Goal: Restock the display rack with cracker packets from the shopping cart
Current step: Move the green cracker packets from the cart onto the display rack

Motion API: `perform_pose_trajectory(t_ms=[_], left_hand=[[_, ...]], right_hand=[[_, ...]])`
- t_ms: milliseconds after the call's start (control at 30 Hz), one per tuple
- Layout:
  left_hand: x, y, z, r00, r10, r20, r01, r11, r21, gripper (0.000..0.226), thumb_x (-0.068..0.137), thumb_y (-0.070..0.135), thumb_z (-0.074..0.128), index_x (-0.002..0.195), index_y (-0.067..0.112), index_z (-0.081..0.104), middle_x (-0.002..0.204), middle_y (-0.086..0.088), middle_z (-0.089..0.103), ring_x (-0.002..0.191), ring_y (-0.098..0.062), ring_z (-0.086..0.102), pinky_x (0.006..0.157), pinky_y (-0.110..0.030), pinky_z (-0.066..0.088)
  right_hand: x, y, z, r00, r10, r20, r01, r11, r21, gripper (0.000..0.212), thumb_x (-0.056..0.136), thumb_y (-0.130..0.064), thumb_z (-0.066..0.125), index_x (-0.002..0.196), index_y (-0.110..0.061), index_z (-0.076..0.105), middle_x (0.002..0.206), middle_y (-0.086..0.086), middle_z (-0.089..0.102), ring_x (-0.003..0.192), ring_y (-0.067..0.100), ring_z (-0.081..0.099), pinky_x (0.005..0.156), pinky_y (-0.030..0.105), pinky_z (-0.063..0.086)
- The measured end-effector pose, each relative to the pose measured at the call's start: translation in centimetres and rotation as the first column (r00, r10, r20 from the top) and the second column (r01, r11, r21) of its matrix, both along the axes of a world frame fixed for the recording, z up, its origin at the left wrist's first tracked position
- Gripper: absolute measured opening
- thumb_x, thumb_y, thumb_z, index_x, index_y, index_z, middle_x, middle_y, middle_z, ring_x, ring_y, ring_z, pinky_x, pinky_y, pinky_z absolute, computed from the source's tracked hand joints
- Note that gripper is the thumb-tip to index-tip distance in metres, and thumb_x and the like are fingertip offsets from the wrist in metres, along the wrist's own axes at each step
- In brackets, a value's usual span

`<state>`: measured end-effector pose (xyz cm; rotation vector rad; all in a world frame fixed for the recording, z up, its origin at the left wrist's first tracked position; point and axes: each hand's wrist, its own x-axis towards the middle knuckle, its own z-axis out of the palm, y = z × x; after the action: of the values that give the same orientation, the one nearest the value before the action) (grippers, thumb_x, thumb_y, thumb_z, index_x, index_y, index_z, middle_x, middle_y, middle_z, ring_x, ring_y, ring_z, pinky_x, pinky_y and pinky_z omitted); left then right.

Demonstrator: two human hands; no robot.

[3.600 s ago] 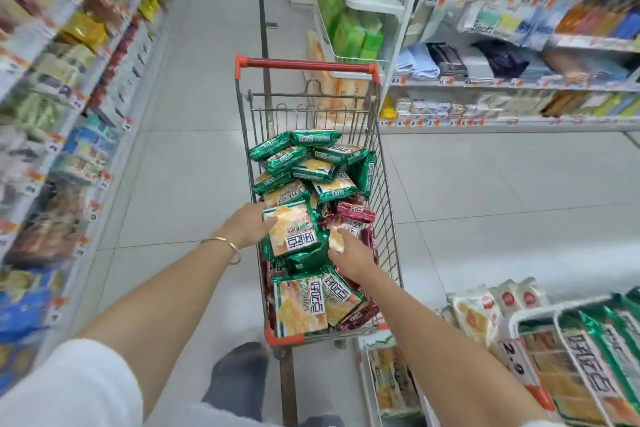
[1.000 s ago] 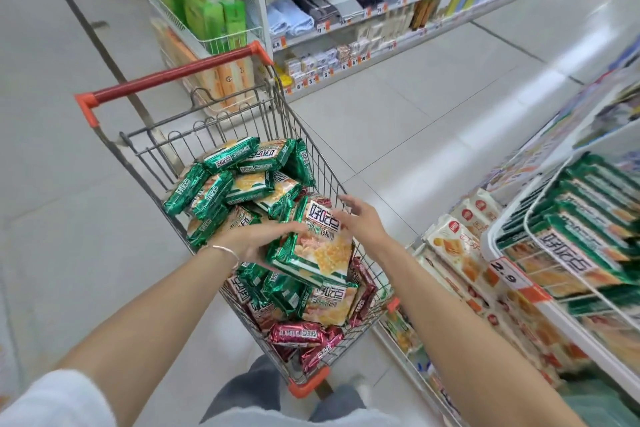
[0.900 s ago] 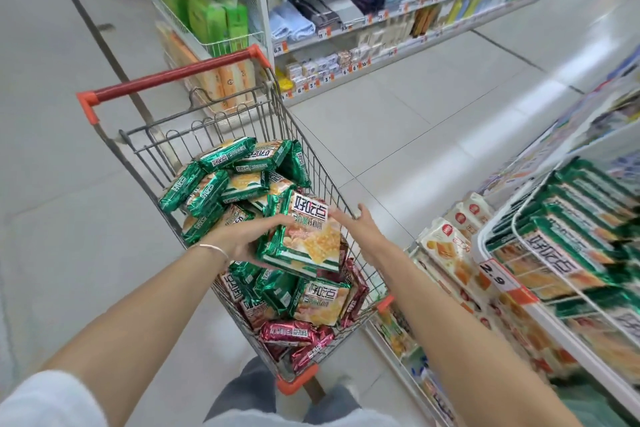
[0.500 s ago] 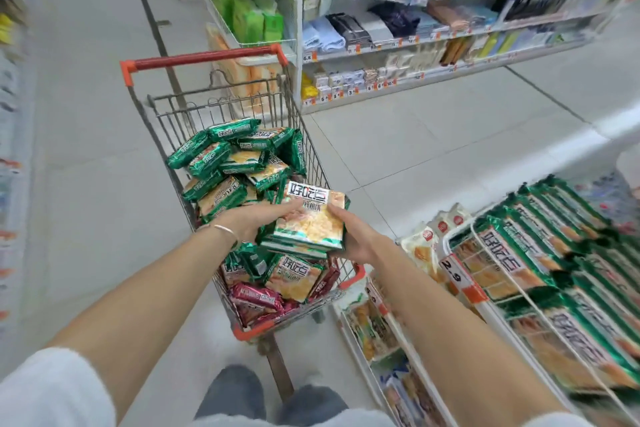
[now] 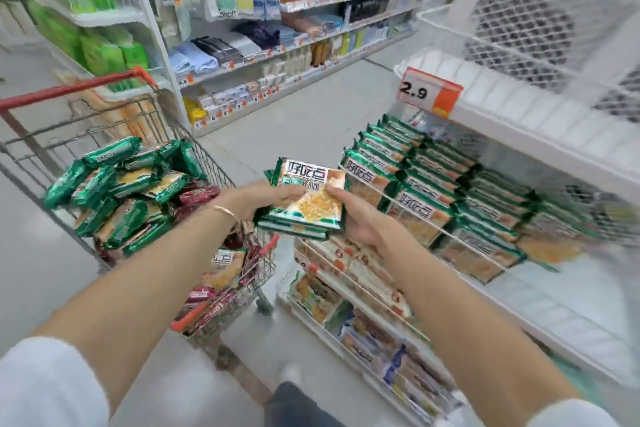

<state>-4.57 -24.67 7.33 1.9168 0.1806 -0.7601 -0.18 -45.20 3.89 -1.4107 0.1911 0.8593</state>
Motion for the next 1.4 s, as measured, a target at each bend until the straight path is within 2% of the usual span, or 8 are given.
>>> perform_pose_trajectory(t_ms=[133,233,367,633,800,900,1167,1400], left_hand=[[0.4,-9.1,1.0,0.989,-0.148,0.006,0.148,0.988,-0.033,0.068,0.075,0.074,0.061,0.128,0.032,0.065,0.149,0.006,0.049,0.14,-0.021,0.044,0.116,-0.052,0.036],[1.5,-16.1,1.9,0.951,-0.308,0.016,0.308,0.951,0.02,0.06,0.061,0.093,0.059,0.106,0.055,0.07,0.157,0.003,0.042,0.15,-0.023,0.029,0.121,-0.06,0.02],[1.1,-26.8,4.4,0.936,-0.341,0.089,0.334,0.939,0.088,0.088,0.084,0.079,0.051,0.155,0.028,0.035,0.167,-0.005,0.015,0.154,-0.03,0.014,0.122,-0.055,0.017],[2.7,-45.2,4.9,0.812,-0.504,0.293,0.427,0.856,0.291,0.114,0.07,0.093,0.051,0.159,0.026,0.026,0.167,-0.009,0.014,0.152,-0.031,0.019,0.122,-0.048,0.018],[2.7,-51.6,1.6,0.757,-0.493,0.429,0.377,0.865,0.33,0.088,0.084,0.053,0.075,0.15,0.008,0.039,0.152,-0.011,0.046,0.138,-0.028,0.045,0.106,-0.024,0.035],[3.4,-52.7,-2.9,0.712,-0.589,0.382,0.32,0.757,0.57,0.099,0.071,0.07,0.076,0.146,0.015,0.042,0.15,-0.005,0.05,0.136,-0.027,0.047,0.113,-0.036,0.035],[7.3,-53.3,-8.3,0.505,-0.799,0.327,0.084,0.423,0.902,0.127,0.069,0.078,0.07,0.161,0.022,0.004,0.167,-0.009,0.017,0.155,-0.03,0.01,0.124,-0.055,0.009],[9.2,-54.2,-9.2,0.593,-0.729,0.342,-0.056,0.387,0.92,0.116,0.078,0.038,0.084,0.16,0.019,0.004,0.168,-0.011,0.01,0.153,-0.029,0.016,0.122,-0.058,0.015]], right_hand=[[-3.0,-9.4,1.4,0.985,-0.172,0.023,0.172,0.985,-0.021,0.039,0.097,-0.042,0.059,0.118,-0.01,0.062,0.109,0.01,0.074,0.097,0.025,0.07,0.091,0.04,0.055],[-4.9,-16.6,2.4,0.955,-0.292,0.049,0.293,0.956,-0.029,0.033,0.097,-0.043,0.059,0.109,-0.013,0.066,0.109,0.008,0.074,0.098,0.025,0.07,0.097,0.041,0.053],[-6.9,-26.8,3.4,0.901,-0.427,0.08,0.43,0.903,-0.023,0.032,0.098,-0.042,0.057,0.107,-0.013,0.065,0.097,0.006,0.074,0.086,0.021,0.071,0.079,0.035,0.057],[-7.2,-44.9,3.5,0.788,-0.585,0.193,0.588,0.808,0.045,0.027,0.093,-0.036,0.063,0.107,-0.014,0.066,0.096,0.005,0.076,0.083,0.021,0.072,0.081,0.035,0.055],[-7.0,-51.2,-1.0,0.75,-0.587,0.305,0.609,0.793,0.025,0.024,0.092,-0.019,0.067,0.115,-0.011,0.064,0.102,0.006,0.076,0.089,0.022,0.072,0.094,0.041,0.054],[-6.7,-52.0,-5.4,0.782,-0.52,0.343,0.588,0.798,-0.131,0.055,0.084,-0.006,0.075,0.133,-0.009,0.049,0.116,0.01,0.071,0.097,0.025,0.07,0.079,0.039,0.057],[-3.9,-52.5,-7.0,0.863,-0.417,0.285,0.503,0.755,-0.42,0.086,0.076,-0.006,0.083,0.139,-0.026,0.028,0.122,0.006,0.059,0.107,0.027,0.061,0.074,0.039,0.054],[-1.5,-50.3,-8.0,0.774,-0.34,0.534,0.592,0.689,-0.418,0.086,0.072,-0.013,0.084,0.142,-0.021,0.035,0.13,0.007,0.062,0.111,0.029,0.063,0.092,0.044,0.056]])
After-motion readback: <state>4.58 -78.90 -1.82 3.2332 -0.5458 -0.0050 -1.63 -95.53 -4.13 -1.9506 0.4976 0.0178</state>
